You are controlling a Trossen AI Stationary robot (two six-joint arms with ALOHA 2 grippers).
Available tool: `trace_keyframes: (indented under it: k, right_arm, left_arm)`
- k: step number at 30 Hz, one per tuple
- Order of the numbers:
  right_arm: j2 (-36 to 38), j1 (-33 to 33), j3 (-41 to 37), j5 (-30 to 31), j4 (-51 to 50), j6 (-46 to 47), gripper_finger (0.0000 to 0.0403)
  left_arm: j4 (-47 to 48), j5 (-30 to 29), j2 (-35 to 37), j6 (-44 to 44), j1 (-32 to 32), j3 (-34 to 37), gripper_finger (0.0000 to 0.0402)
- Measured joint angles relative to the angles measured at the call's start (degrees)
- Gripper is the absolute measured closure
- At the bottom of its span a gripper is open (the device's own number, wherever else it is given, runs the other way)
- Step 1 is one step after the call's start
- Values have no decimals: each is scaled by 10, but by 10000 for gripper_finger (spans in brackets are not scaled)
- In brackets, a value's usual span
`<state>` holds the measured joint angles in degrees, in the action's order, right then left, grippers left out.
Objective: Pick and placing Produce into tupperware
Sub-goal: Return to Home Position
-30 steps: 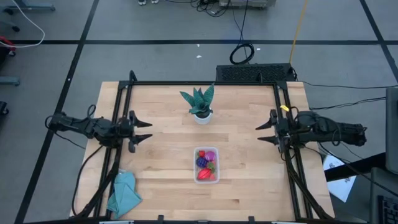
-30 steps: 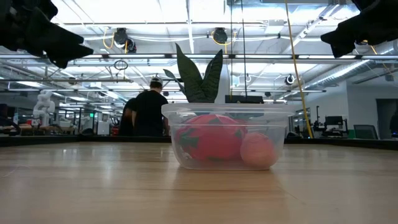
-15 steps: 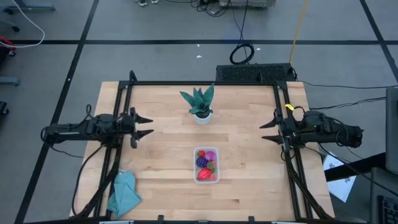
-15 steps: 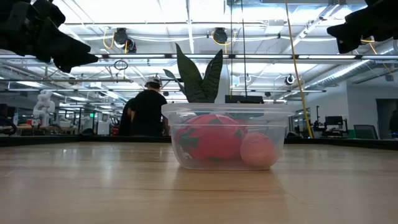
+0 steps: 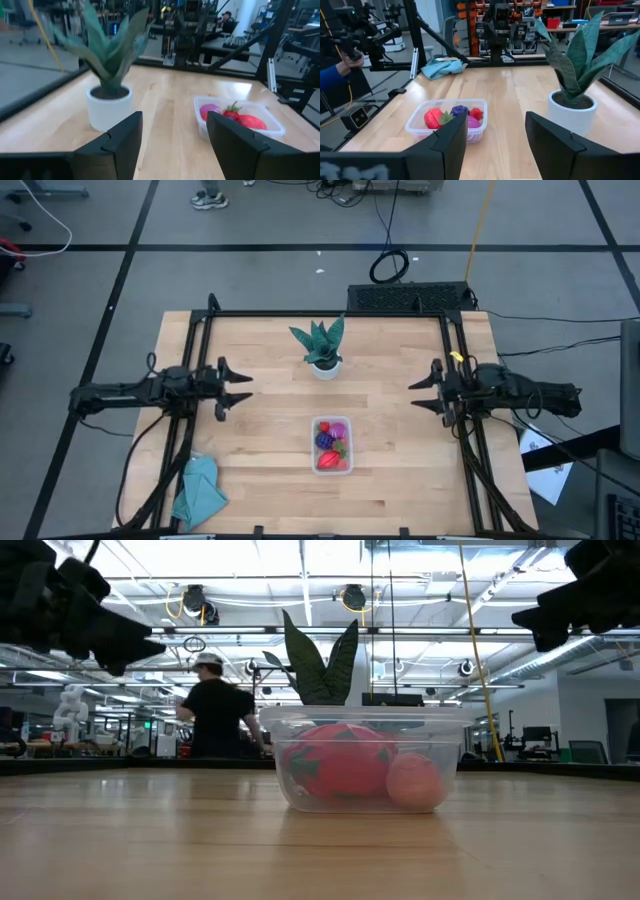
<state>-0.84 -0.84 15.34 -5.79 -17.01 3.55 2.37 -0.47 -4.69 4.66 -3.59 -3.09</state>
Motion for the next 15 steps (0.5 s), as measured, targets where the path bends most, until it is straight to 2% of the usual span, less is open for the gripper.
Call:
trace_keyframes:
  k: [4,15]
  right_arm:
    - [0,0,-17,0,25,1,211]
    - [0,0,-75,-2,65,-11,211]
  left_arm:
    - [-11,5,0,16,-1,15,176]
    - [-21,6,-1,-15,-1,20,176]
